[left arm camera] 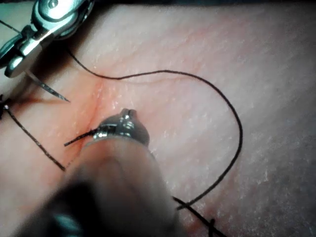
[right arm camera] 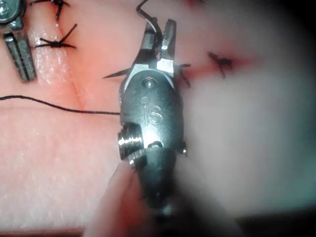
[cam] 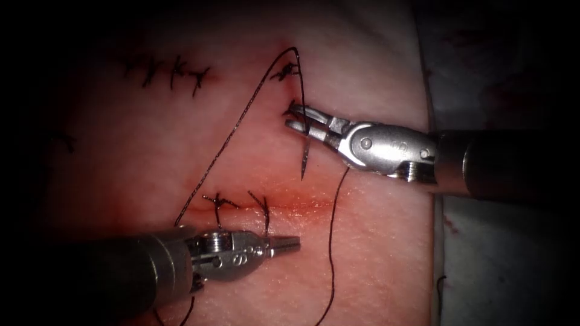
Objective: Wound Closure
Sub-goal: Throw the needle through the top of the incision with the right needle driver.
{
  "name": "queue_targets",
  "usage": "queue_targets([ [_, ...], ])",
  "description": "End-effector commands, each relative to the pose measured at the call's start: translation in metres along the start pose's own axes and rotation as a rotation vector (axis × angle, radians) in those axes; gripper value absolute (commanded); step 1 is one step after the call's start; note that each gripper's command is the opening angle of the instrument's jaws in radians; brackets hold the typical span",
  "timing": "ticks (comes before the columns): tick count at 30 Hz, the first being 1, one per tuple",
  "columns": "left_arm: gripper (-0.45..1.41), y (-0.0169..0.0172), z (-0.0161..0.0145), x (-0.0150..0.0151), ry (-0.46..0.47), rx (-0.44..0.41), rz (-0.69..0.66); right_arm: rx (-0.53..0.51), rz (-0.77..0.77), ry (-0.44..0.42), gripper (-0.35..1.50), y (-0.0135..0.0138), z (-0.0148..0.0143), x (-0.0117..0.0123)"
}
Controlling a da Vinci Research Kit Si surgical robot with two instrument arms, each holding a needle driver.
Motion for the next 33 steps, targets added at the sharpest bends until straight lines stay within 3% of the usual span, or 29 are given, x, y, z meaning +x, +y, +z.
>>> queue_targets([
  [1, -0.45, -0.0001, 0.0007, 0.0001, 0.002, -0.001, 0.0, 0.0, -0.014, 0.006, -0.35, -0.0004, 0.001, -0.0005],
  [14, -0.45, 0.0, -0.0004, 0.0006, 0.004, -0.009, -0.005, 0.019, -0.106, -0.001, -0.35, -0.0018, 0.0005, -0.0027],
  [21, -0.45, 0.0006, -0.0035, 0.0016, 0.016, -0.025, -0.017, 0.049, -0.225, 0.03, -0.35, -0.0056, -0.0019, -0.0045],
  [33, -0.45, 0.0015, -0.0059, 0.0024, 0.015, -0.009, -0.033, 0.1, -0.35, 0.06, -0.35, -0.0104, -0.0057, -0.0075],
])
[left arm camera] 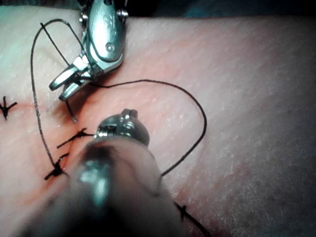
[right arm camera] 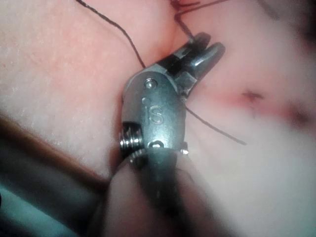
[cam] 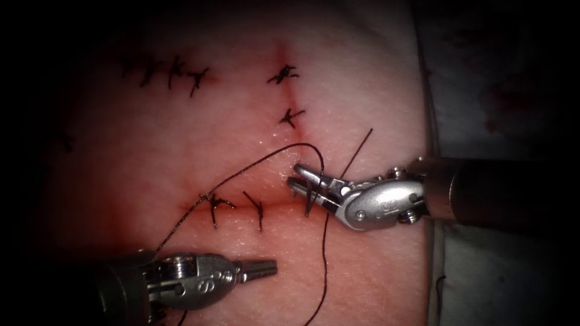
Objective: Wound Closure
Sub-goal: Throw the needle through the top of the incision with the right needle driver.
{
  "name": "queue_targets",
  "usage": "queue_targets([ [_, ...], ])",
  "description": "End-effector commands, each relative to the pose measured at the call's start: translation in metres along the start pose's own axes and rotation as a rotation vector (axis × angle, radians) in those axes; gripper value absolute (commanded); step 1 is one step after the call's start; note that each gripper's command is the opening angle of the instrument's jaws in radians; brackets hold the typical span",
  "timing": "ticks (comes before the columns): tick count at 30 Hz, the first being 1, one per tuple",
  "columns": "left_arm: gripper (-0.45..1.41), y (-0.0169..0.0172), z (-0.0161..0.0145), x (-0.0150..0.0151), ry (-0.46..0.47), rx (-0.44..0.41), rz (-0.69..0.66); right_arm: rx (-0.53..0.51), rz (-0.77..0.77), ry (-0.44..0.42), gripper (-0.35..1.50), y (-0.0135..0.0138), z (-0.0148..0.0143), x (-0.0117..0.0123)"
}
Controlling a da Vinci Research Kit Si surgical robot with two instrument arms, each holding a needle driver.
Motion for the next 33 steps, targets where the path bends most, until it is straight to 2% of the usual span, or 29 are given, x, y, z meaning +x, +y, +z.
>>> queue_targets([
  [1, -0.45, -0.0002, 0.0008, 0.0, 0.002, 0.0, 0.001, 0.012, -0.012, 0.007, -0.35, -0.0013, 0.0006, -0.0004],
  [7, -0.45, -0.0002, 0.0009, 0.0, 0.001, 0.006, 0.006, 0.043, -0.034, 0.002, -0.35, -0.0024, 0.0012, -0.0005],
  [11, -0.45, -0.0001, 0.0009, -0.0001, 0.0, 0.006, 0.007, 0.031, -0.034, 0.017, -0.35, -0.002, 0.0022, 0.0004],
  [15, -0.45, -0.0001, 0.0008, -0.0003, -0.002, 0.007, 0.008, 0.051, -0.046, 0.019, -0.35, -0.0033, 0.0026, 0.0009],
  [26, -0.45, -0.0003, -0.0004, -0.0019, -0.028, 0.026, 0.018, 0.074, -0.082, -0.039, -0.35, -0.0054, 0.0002, -0.0008],
  [33, -0.45, -0.0003, -0.0006, -0.002, -0.03, 0.027, 0.018, 0.136, -0.108, -0.074, -0.35, -0.007, -0.0006, -0.0017],
])
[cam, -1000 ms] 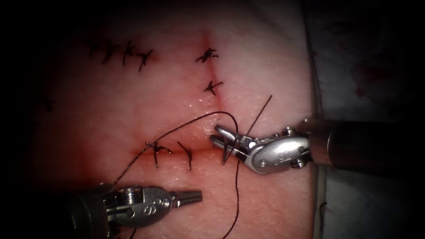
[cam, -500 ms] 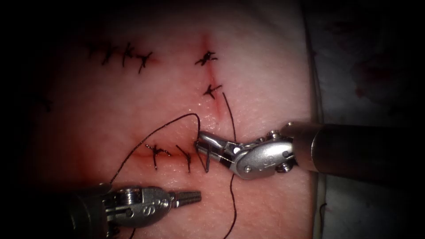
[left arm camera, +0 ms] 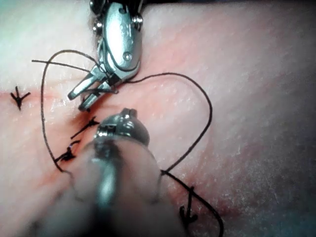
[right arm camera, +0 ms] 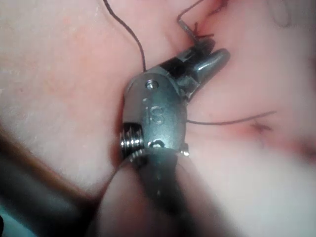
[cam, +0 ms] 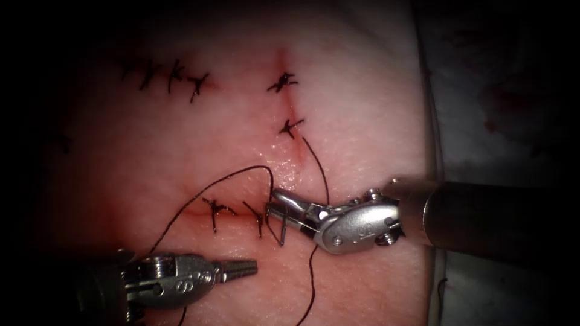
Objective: Wound Closure
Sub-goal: Throw the needle through the top of the incision with the right needle driver.
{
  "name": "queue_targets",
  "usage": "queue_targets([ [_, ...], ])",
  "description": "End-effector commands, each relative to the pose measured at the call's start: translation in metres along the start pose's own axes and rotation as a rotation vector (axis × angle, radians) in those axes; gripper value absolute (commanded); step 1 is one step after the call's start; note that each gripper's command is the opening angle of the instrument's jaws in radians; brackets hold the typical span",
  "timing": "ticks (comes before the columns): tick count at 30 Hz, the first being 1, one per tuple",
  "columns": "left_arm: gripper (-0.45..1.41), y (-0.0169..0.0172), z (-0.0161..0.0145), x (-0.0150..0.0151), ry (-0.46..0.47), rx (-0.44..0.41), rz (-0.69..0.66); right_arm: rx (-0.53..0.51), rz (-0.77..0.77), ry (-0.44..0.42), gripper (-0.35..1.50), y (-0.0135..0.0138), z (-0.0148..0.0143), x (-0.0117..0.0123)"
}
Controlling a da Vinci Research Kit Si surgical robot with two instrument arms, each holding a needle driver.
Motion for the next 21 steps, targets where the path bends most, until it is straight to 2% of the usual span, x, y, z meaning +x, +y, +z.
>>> queue_targets([
  [1, -0.45, 0.0, 0.0007, -0.0001, -0.001, 0.002, 0.001, 0.025, -0.009, -0.001, -0.35, -0.0013, 0.0006, -0.0005],
  [8, -0.45, -0.0001, 0.0005, -0.0002, -0.009, 0.008, 0.001, 0.065, -0.043, -0.024, -0.35, -0.0032, 0.0001, -0.0015],
  [15, -0.45, -0.0001, 0.0004, -0.0002, -0.011, 0.009, 0.001, 0.101, -0.077, -0.07, -0.35, -0.0047, -0.0007, -0.0037],
  [21, -0.45, -0.0002, 0.0004, -0.0002, -0.011, 0.008, 0.0, 0.191, -0.098, -0.111, -0.35, -0.0059, -0.0019, -0.0056],
])
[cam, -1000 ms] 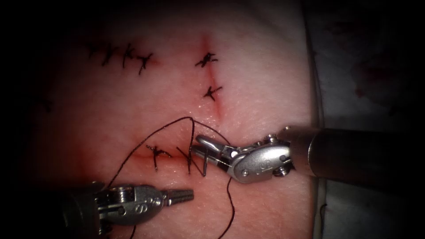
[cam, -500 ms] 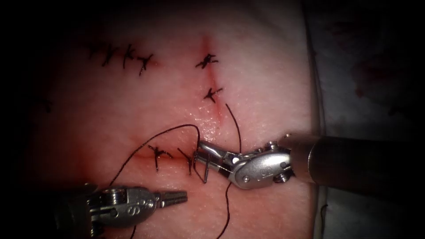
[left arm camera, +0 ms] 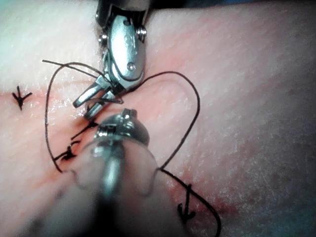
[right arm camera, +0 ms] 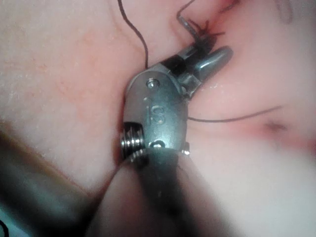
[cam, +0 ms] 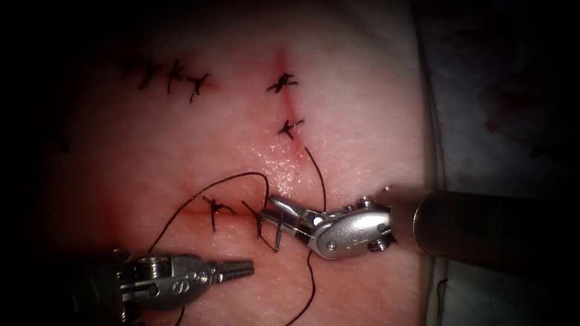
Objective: Wound Closure
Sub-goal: Throw the needle through the top of the incision with the right needle driver.
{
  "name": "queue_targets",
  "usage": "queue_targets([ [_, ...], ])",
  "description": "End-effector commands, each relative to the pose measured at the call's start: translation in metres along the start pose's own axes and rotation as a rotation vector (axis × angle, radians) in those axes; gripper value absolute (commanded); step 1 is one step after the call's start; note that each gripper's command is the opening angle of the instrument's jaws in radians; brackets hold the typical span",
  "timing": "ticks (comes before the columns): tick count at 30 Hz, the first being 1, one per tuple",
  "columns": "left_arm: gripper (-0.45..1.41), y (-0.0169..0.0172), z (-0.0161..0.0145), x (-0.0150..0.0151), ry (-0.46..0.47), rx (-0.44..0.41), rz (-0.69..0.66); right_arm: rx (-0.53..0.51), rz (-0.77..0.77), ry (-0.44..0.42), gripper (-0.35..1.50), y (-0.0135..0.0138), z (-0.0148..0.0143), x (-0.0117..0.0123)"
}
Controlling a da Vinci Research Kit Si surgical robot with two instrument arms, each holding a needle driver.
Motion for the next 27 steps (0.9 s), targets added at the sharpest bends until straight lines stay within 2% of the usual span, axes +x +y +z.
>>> queue_targets([
  [1, -0.45, 0.0, 0.0008, 0.0, 0.001, 0.0, 0.0, 0.043, 0.017, -0.016, -0.35, -0.0012, 0.0003, -0.0011],
  [12, -0.45, 0.0, 0.0009, 0.0001, 0.0, 0.001, -0.001, 0.148, 0.2, -0.09, -0.35, -0.0037, -0.001, -0.0032],
  [22, -0.45, 0.0, 0.0011, 0.0004, -0.001, 0.003, -0.003, 0.134, 0.414, -0.137, -0.35, -0.0029, -0.0012, -0.0028],
  [27, -0.45, 0.0, 0.001, 0.0004, -0.001, 0.003, -0.004, 0.167, 0.649, -0.166, -0.35, -0.0017, -0.0011, -0.0031],
])
